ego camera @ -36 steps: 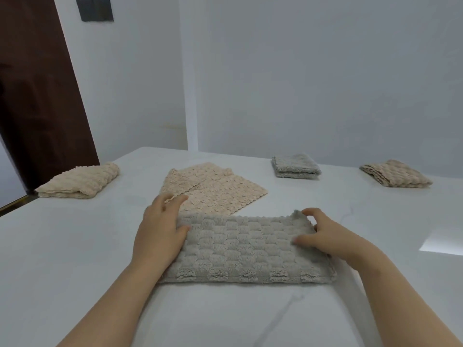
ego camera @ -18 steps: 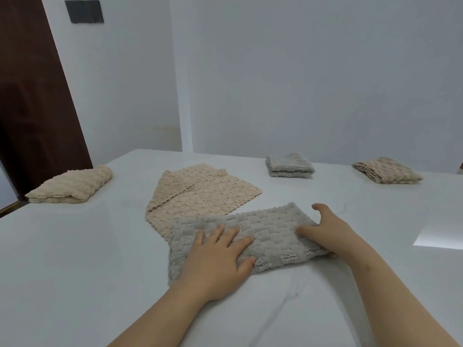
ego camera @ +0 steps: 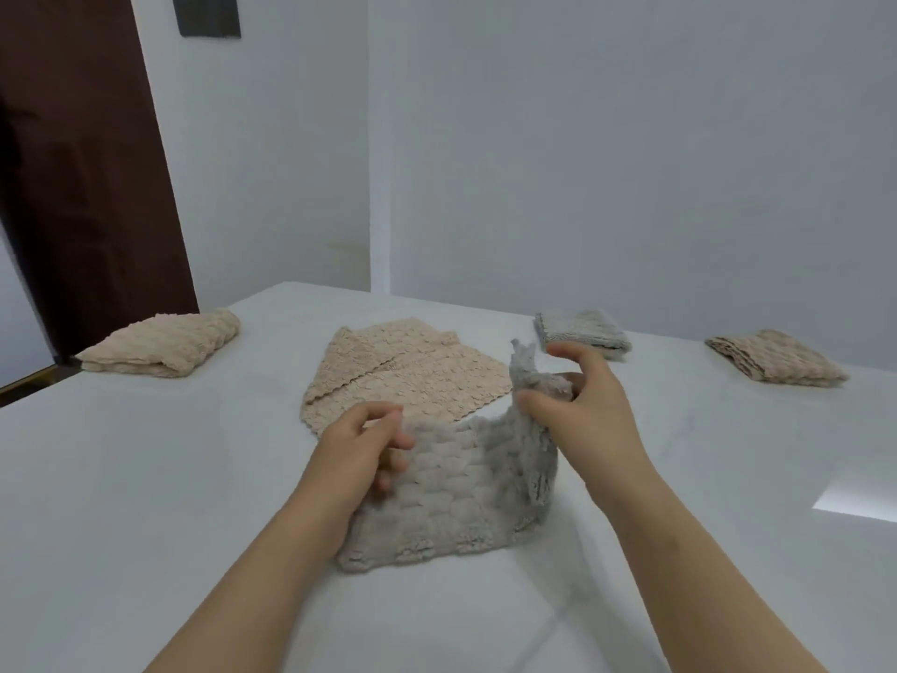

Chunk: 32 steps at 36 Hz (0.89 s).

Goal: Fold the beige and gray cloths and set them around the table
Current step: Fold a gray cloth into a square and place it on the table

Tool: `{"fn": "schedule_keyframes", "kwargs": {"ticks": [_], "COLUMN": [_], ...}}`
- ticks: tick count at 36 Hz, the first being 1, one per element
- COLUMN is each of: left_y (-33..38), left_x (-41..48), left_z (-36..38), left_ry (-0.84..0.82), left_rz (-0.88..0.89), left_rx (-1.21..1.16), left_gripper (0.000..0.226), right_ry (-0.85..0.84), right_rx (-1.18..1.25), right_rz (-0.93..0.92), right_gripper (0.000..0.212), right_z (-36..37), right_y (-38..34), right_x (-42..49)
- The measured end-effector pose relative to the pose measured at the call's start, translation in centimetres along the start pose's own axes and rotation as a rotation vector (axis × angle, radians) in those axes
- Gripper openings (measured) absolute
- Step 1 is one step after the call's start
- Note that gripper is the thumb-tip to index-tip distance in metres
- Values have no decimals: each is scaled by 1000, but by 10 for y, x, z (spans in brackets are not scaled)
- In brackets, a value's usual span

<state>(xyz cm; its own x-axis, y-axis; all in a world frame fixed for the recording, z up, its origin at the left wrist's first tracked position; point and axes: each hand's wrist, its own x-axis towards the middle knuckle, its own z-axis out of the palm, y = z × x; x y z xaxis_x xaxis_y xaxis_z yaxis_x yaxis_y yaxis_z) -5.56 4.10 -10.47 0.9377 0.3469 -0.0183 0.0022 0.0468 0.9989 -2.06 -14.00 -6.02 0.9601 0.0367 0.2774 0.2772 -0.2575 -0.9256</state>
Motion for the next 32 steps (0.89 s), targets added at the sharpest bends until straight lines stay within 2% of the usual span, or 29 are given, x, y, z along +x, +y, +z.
{"fn": "schedule_keyframes", "kwargs": {"ticks": [2, 5, 11, 15, 17, 19, 21, 24, 28, 32], "left_y": [3, 5, 2, -5, -8, -8, -9, -10, -13, -21], "left_x": [2, 4, 3, 8, 10, 11, 13, 11, 9, 7], "left_z": [-2, -4, -8, -13, -16, -19, -21, -23, -26, -27], "left_ry": [-43, -68, -115, -30, -25, 6, 30, 5, -45, 86], "left_rz": [-126, -166, -100, 20, 53, 94, 146, 190, 175, 189], "left_rx": [-167, -275, -220, 38, 105, 192, 324, 589, 745, 743], "left_gripper": [17, 24, 23, 24, 25, 29, 32, 35, 31, 24], "right_ry": [-52, -135, -341, -502, -445, -332, -275, -312, -319, -176], "right_rx": [-38, -125, -320, -317, -271, -333, -526, -692, -676, -576], "right_rz": [-55, -145, -257, -281, -285, -317, -365, -362, -372, -395], "right_gripper": [38, 35, 31, 21, 16, 9, 22, 37, 48, 54], "right_z": [15, 35, 57, 57, 54, 49, 47, 48, 53, 55], "right_y": [-8, -9, -2, -7, -9, -4, 8, 29, 48, 56], "right_x": [-7, -19, -35, -39, -37, -31, -25, -22, -25, -30]}}
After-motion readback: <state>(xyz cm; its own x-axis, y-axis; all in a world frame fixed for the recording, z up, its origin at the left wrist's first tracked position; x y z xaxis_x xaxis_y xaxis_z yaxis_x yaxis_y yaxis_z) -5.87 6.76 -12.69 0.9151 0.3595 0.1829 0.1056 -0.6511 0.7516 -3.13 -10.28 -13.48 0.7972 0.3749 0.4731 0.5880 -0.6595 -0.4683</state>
